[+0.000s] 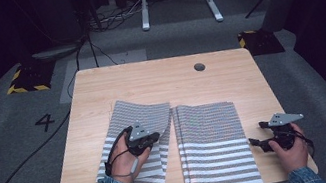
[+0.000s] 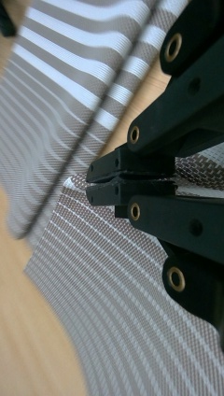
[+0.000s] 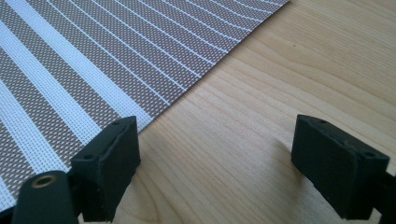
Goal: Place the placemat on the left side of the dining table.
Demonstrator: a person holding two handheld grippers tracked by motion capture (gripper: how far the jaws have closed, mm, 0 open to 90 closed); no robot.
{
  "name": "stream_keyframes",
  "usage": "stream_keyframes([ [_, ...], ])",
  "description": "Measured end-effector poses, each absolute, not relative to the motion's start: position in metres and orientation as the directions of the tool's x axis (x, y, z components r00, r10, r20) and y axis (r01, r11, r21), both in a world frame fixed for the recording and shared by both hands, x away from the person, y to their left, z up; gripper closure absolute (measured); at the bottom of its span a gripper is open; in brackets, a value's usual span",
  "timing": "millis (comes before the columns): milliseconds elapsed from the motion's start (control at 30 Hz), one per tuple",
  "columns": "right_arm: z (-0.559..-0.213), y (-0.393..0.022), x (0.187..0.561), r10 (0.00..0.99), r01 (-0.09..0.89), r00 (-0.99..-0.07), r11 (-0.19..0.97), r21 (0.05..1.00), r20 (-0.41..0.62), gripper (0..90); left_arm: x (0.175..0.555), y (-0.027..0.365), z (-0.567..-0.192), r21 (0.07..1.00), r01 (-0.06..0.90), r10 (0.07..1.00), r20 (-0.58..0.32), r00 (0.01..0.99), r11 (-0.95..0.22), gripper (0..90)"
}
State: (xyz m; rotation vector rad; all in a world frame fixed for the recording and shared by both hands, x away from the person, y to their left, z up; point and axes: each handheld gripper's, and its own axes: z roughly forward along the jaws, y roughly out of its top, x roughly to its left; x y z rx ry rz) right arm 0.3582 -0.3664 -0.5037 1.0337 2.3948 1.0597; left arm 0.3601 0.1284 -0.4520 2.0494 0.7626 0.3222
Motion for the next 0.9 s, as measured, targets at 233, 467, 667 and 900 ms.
stream_keyframes([
  [233,-0.504,-0.366,0.358,0.728,0.487,-0.686,0.462,0.741,-0.003,15.5,0.342,0.171,-0.407,0.921,0.298,0.674,-0.055,0.737,-0.250,87.6],
  [467,-0.504,-0.367,0.358,0.729,0.489,-0.685,0.459,0.742,0.001,15.6,0.332,0.203,-0.389,0.959,0.232,0.741,-0.036,0.670,-0.164,87.6],
  [667,-0.504,-0.366,0.359,0.730,0.488,-0.684,0.453,0.745,0.004,15.6,0.324,0.239,-0.381,0.969,0.205,0.822,-0.005,0.570,-0.136,87.6],
  [900,-0.504,-0.366,0.358,0.730,0.490,-0.684,0.458,0.742,0.001,15.6,0.314,0.282,-0.379,0.976,0.193,0.904,0.010,0.428,-0.102,87.4],
])
